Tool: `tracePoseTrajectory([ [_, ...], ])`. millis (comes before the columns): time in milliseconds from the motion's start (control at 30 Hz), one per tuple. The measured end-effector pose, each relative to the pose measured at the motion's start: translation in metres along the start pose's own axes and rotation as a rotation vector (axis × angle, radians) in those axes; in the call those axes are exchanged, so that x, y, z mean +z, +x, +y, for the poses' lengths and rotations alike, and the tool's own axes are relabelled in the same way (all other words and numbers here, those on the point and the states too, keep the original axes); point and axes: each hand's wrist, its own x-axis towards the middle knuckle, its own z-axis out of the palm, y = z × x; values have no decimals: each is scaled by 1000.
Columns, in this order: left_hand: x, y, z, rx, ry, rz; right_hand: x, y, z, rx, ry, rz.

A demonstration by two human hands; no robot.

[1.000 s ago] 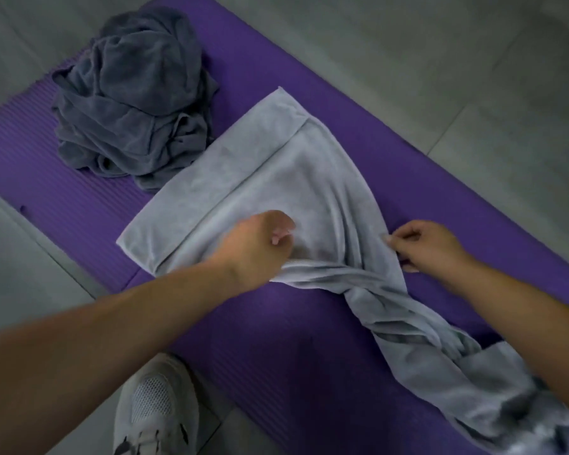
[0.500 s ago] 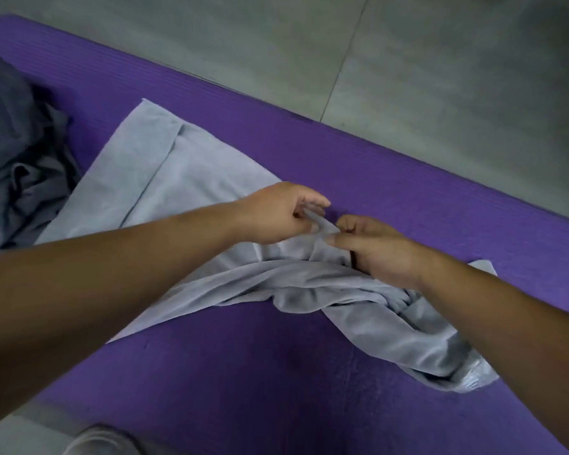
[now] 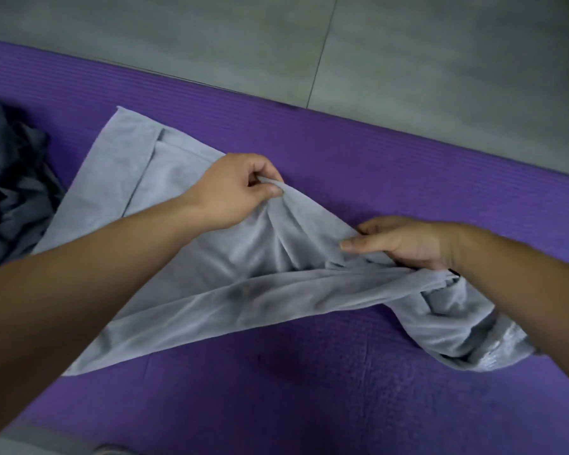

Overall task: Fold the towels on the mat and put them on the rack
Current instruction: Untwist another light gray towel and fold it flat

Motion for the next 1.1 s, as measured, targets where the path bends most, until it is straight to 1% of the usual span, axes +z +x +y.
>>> tracePoseTrajectory([
  [133, 0, -14, 2, -4, 18, -33, -14, -20, 7, -58, 99, -1],
  [200, 3, -18, 7, 32, 100, -52, -22, -31, 13, -141, 154, 23],
  [233, 6, -19, 12, 62, 193, -84, -24, -37, 16, -201, 193, 30],
  [300, 13, -20, 28, 138, 476, -173, -24, -46, 19, -341, 306, 40],
  [333, 17, -21, 40, 172, 584, -191, -21, -49, 19, -404, 346, 60],
  [367, 22, -22, 56, 209, 627, -179, -16, -53, 18, -449, 363, 95],
  [400, 26, -24, 69, 245, 594, -157, -10, -52, 16, -479, 362, 135],
  [433, 29, -24, 83, 268, 515, -170, -3, -53, 14, -501, 348, 173],
  [467, 34, -23, 93, 277, 391, -231, 0, -54, 13, -530, 320, 206],
  [533, 42, -21, 107, 241, 110, -392, 6, -57, 9, -584, 262, 277],
  [567, 44, -20, 109, 234, 36, -422, 7, -59, 7, -610, 246, 314],
  [600, 43, -18, 109, 255, 23, -401, 6, -62, 6, -631, 229, 349],
  [667, 39, -13, 108, 297, 73, -308, 3, -70, 3, -633, 134, 410],
  [733, 34, -8, 107, 290, 82, -256, -4, -76, 2, -571, -88, 435],
  [767, 31, -7, 108, 284, 71, -248, -8, -77, 3, -518, -199, 418],
  [800, 30, -7, 108, 274, 59, -241, -11, -77, 3, -463, -260, 382],
  [833, 28, -6, 108, 263, 47, -229, -12, -77, 2, -425, -264, 351],
  [867, 26, -4, 108, 248, 31, -206, -13, -77, 3, -421, -215, 325],
  [967, 17, 4, 107, 186, -72, -128, -18, -77, 10, -495, 186, 278],
  [1000, 13, 5, 107, 173, -82, -118, -21, -77, 13, -523, 278, 269],
  [1033, 11, 6, 107, 165, -72, -113, -24, -78, 15, -542, 323, 250],
  [1100, 7, 6, 104, 142, -31, -100, -29, -86, 16, -533, 319, 202],
])
